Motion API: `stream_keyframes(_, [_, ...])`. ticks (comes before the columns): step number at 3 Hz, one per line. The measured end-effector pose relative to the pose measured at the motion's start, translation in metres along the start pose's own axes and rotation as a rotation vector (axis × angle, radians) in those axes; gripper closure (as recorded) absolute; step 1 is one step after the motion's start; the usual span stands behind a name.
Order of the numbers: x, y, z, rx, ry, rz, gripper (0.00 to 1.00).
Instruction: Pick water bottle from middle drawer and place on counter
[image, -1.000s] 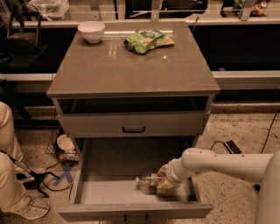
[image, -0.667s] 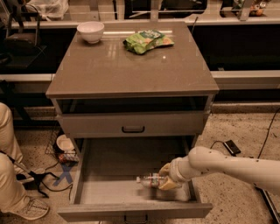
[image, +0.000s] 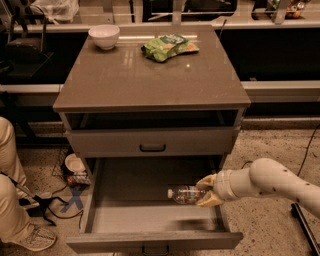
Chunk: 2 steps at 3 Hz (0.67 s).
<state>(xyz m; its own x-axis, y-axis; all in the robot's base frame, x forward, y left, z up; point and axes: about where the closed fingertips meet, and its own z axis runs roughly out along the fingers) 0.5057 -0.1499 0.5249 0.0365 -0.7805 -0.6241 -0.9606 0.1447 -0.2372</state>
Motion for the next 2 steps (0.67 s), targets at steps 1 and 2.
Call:
stream_keyframes(1, [-0.0114, -0.0170, -0.0599, 0.071, -0.058, -0.057, 1.00])
stream_keyframes(2, [-0.0139, -0.0199, -0.0641, 0.077, -0.060, -0.063, 1.00])
